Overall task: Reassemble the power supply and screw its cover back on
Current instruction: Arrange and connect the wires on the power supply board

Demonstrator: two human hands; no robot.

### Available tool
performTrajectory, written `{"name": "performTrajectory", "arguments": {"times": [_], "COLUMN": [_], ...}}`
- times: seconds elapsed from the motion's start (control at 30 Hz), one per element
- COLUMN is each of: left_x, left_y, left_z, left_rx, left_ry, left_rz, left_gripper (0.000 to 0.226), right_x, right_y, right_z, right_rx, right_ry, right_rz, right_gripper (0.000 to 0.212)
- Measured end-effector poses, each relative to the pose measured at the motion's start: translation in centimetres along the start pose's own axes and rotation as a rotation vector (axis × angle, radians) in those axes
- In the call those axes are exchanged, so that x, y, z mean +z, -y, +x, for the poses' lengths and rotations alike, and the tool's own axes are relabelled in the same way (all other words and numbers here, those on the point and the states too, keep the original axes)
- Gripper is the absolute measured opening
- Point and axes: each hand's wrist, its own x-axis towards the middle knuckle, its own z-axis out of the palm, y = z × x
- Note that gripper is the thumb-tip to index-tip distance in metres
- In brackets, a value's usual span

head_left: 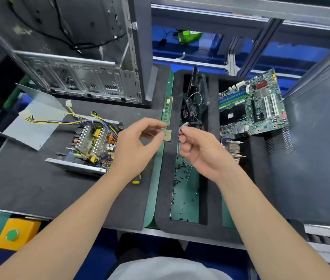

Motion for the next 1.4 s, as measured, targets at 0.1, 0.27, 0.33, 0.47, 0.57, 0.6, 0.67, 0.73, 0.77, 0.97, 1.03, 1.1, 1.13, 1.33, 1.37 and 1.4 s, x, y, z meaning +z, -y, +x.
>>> {"name": "performTrajectory", "arguments": {"times": [0.1, 0.27, 0.33, 0.47, 0.57, 0.6, 0.67, 0.73, 0.77, 0.97, 1.03, 1.1, 1.13, 1.33, 1.37, 1.4], "left_x": [-0.8, -1.8, -2.3, -4.0, -5.9, -6.7, -8.1, -9.6, -10.2, -12.6, -12.8, -12.8, -12.8, -12.9, -12.9, -12.9], "left_y": [-2.2, -3.3, -3.2, -2.5, -1.3, -0.7, 0.6, 2.2, 2.9, 5.4, 5.9, 6.2, 6.3, 6.1, 6.1, 6.1], "left_z": [-0.4, -0.3, -0.3, 0.0, 0.3, 0.4, 0.8, 1.2, 1.4, 2.1, 2.4, 2.6, 2.8, 3.2, 3.2, 3.2], "left_rx": [0.061, 0.128, 0.129, 0.151, 0.186, 0.149, -0.006, -0.157, -0.216, -0.432, -0.475, -0.487, -0.493, -0.485, -0.476, -0.466], "left_ry": [0.011, -0.012, -0.052, -0.115, -0.111, -0.106, -0.092, -0.044, -0.015, 0.074, 0.081, 0.096, 0.100, 0.136, 0.145, 0.150], "left_rz": [-0.111, -0.191, -0.166, -0.058, 0.073, 0.091, 0.067, 0.010, -0.043, -0.392, -0.480, -0.539, -0.561, -0.700, -0.707, -0.708], "left_gripper": [0.023, 0.020, 0.019, 0.012, 0.007, 0.005, 0.006, 0.006, 0.006, 0.009, 0.008, 0.008, 0.008, 0.015, 0.014, 0.014], "right_x": [2.0, 4.4, 5.2, 6.5, 6.9, 7.0, 7.1, 7.4, 7.8, 9.0, 8.9, 8.8, 8.9, 9.5, 9.6, 9.7], "right_y": [-0.4, -1.1, -1.4, -2.4, -3.1, -3.4, -4.4, -5.8, -6.6, -8.4, -7.4, -6.2, -5.6, -3.9, -3.8, -3.7], "right_z": [-0.7, -0.9, -0.6, 0.4, 1.4, 1.8, 2.8, 3.8, 4.1, 5.7, 5.3, 4.5, 4.0, 2.2, 2.0, 1.9], "right_rx": [0.013, 0.008, -0.005, -0.071, -0.169, -0.192, -0.192, -0.046, 0.066, 0.211, 0.091, -0.097, -0.181, -0.358, -0.356, -0.360], "right_ry": [0.050, 0.069, 0.059, 0.007, -0.059, -0.105, -0.244, -0.329, -0.339, -0.379, -0.379, -0.348, -0.314, -0.194, -0.194, -0.196], "right_rz": [0.151, 0.231, 0.216, 0.092, -0.198, -0.324, -0.677, -1.148, -1.348, -1.523, -1.305, -1.054, -0.995, -1.200, -1.200, -1.192], "right_gripper": [0.018, 0.021, 0.019, 0.027, 0.022, 0.024, 0.027, 0.025, 0.030, 0.025, 0.015, 0.010, 0.011, 0.026, 0.027, 0.027]}}
